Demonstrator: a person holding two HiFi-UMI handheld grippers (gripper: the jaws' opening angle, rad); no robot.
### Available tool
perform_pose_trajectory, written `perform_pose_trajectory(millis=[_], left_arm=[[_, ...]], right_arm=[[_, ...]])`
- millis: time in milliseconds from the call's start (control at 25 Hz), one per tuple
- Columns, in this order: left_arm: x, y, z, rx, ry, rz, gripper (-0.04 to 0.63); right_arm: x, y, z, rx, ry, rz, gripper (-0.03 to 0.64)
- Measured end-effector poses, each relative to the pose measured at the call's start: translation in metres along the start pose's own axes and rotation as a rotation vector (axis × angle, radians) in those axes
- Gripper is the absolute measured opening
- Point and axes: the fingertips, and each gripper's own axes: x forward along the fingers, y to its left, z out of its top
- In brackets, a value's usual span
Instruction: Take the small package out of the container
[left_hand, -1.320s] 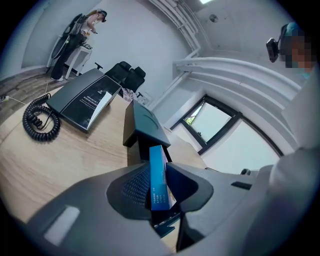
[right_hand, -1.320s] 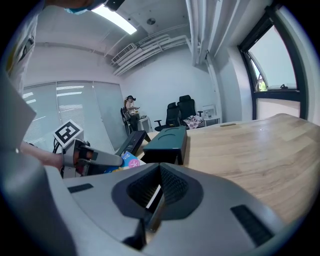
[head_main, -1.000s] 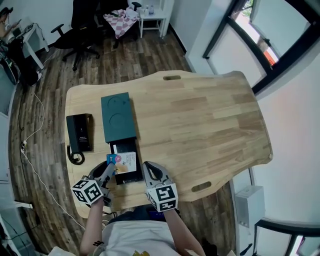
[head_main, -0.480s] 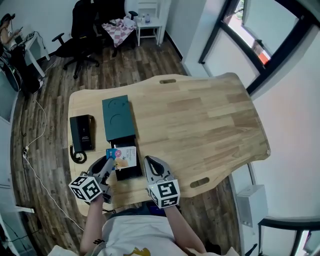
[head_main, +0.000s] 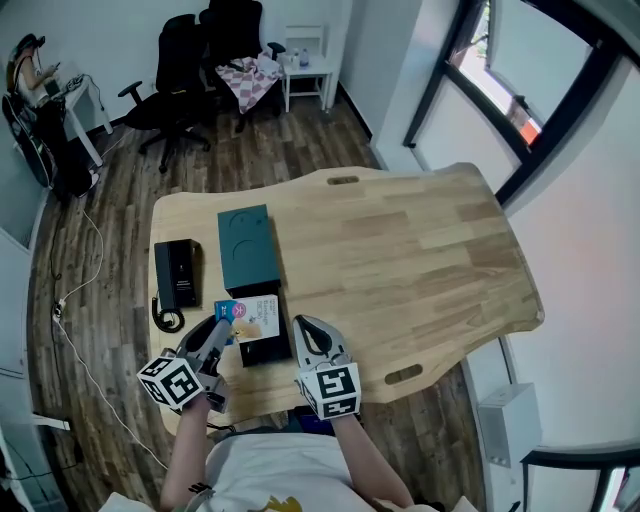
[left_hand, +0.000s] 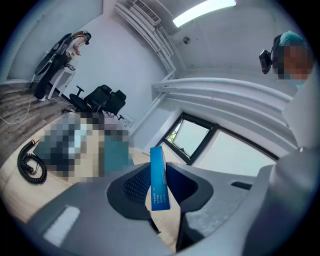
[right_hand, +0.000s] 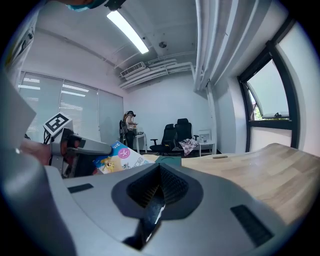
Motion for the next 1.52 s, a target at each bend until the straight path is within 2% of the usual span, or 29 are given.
perform_pose_trajectory(millis=[80, 240, 320, 440, 640, 1520], left_arm=[[-0.005, -0.001, 0.003, -0.031, -0.018, -0.009, 0.1], [-0.011, -0.008, 0.017, -0.17, -0.078, -0.055, 0.098], [-0.013, -0.013, 0.022, -0.207, -0.096, -0.074, 0.098], [-0.014, -0.018, 0.027, -0.216, -0.102, -0.096, 0.098], [-0.016, -0.018, 0.028, -0.242, -0.109, -0.113, 0.098], [-0.007, -0.005, 0.019, -0.245, -0.082, -0.094, 0.098]], right_arm=[[-0.001, 0.001, 0.003, -0.002, -0.007, -0.006, 0.006], [-0.003, -0.001, 0.01, -0.02, -0.028, -0.032, 0.006], [-0.005, -0.002, 0.015, -0.024, -0.044, -0.04, 0.006], [-0.006, -0.003, 0.026, -0.027, -0.067, -0.053, 0.006], [-0.006, -0.002, 0.022, -0.022, -0.064, -0.045, 0.006], [0.007, -0.009, 0.009, 0.014, -0.022, -0.04, 0.006]])
